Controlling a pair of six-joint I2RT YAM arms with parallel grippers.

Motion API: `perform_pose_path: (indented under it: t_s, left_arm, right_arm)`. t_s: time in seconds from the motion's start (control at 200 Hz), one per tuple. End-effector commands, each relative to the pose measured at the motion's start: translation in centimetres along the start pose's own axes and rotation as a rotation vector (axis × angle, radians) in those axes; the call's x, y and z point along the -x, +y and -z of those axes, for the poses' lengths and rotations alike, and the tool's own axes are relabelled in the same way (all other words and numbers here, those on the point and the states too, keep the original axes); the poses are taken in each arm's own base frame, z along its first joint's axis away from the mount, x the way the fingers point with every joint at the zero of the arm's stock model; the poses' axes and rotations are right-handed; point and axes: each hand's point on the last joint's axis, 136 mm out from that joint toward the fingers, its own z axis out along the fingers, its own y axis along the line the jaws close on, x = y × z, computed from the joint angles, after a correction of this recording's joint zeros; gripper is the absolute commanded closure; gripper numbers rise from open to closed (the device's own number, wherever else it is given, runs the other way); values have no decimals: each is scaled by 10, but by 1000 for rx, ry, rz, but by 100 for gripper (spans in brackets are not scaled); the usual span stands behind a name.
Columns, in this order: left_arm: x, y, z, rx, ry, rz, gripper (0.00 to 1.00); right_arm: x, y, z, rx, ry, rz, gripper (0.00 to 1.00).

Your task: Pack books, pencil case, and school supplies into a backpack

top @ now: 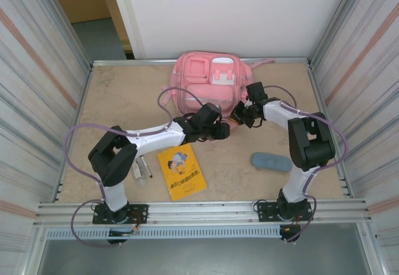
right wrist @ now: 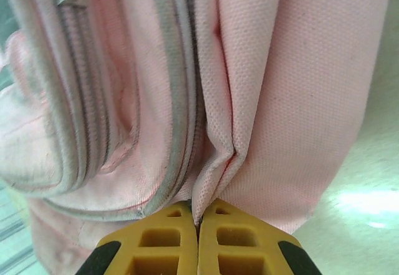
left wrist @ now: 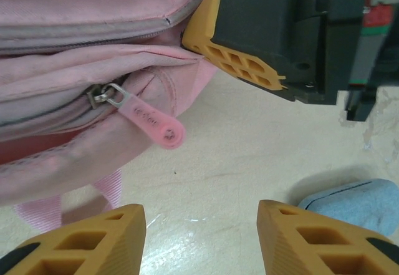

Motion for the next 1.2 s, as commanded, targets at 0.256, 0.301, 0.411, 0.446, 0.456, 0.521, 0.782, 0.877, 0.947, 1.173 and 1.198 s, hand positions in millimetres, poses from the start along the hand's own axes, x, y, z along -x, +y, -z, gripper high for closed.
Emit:
perform_pose_path:
  t_s: [0.256, 0.301, 0.411, 0.446, 0.456, 0.521, 0.782, 0.877, 0.947, 1.173, 1.198]
  left_arm:
    - [27, 43, 23, 191, -68, 135, 47]
    - [30, 49, 25, 211, -82, 146, 47]
    - [41, 52, 36, 202, -108, 157, 47]
    - [44, 52, 40, 200, -119, 145, 47]
    - [45, 52, 42, 200, -123, 141, 46]
    - [47, 50, 49, 195, -134, 117, 45]
    - [39, 51, 57, 204, -112, 106, 41]
    - [37, 53, 60, 223, -101, 103, 41]
    - [36, 59, 62, 254, -98, 109, 42]
    - [40, 76, 51, 324, -82, 103, 52]
    - [39, 78, 49, 331, -76, 102, 53]
  right_arm:
    - [-17, 85, 52, 206, -16, 129, 100]
    - [-19, 88, 53, 206, -15, 148, 100]
    - [-24, 83, 50, 176, -21, 184, 100]
    - [-25, 80, 48, 164, -20, 190, 100]
    - [-26, 79, 47, 161, -19, 191, 100]
    - [-29, 75, 41, 153, -4, 195, 100]
    - [-43, 63, 22, 107, 22, 220, 100]
    - [-49, 60, 15, 92, 37, 225, 100]
    - [-52, 58, 10, 87, 48, 222, 100]
    - [-64, 63, 4, 82, 66, 242, 100]
    - [-64, 64, 4, 83, 67, 244, 100]
